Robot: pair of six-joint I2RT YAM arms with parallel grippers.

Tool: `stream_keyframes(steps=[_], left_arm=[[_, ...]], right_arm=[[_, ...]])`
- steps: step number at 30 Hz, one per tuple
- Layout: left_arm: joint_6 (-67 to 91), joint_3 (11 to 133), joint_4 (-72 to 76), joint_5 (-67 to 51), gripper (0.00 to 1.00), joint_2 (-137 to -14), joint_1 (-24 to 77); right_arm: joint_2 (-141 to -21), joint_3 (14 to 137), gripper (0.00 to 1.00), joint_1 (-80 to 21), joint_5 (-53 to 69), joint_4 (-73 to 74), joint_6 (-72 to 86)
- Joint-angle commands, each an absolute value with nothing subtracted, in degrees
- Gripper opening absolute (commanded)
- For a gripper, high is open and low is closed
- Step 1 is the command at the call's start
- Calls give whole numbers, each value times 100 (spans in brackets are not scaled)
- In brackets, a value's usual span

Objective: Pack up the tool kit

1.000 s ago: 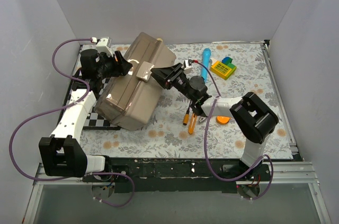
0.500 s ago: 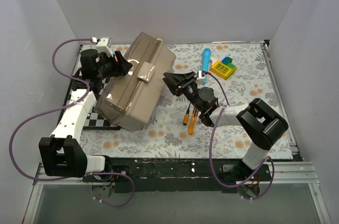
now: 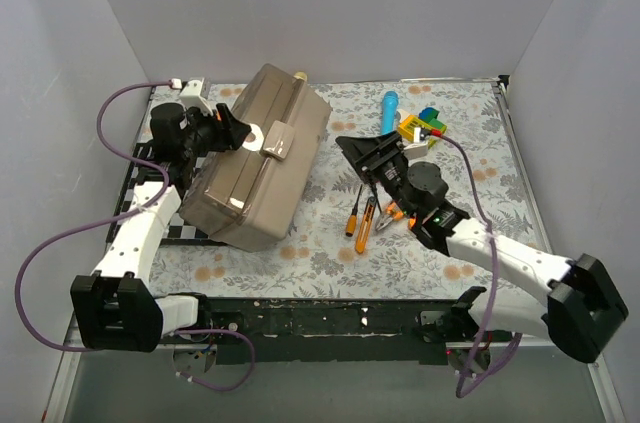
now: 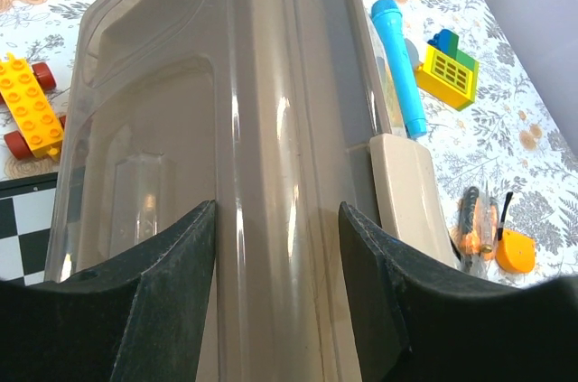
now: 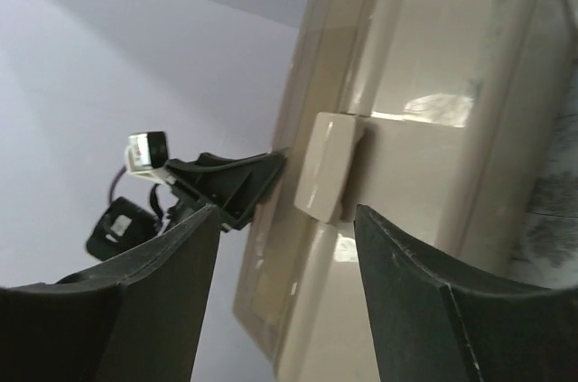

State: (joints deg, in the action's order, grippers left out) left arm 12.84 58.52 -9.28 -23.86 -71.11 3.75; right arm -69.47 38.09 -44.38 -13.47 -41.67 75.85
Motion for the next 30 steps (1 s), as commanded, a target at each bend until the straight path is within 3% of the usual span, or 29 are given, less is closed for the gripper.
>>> stream_keyframes(steps=[1,8,25,30], left_arm=[[993,5370,-2347,-2883,23,-7198,694],[1028,5388,-2303,-2874,23,-7137,835],[1213,5423,-2311,-2961,25,-6847,1195],[1292,5432,-2312,-3023,27,-6706,1239]], right_arm=[[-5987,3963,72,-4412,-2162,-1866,6155],[-5818,4280,72,-4395,-1645,-572,5265],[-6345,4263,71,-4395,-958,-624,5238],[-6425,4228,70,-4395,-1247,-484,5352]])
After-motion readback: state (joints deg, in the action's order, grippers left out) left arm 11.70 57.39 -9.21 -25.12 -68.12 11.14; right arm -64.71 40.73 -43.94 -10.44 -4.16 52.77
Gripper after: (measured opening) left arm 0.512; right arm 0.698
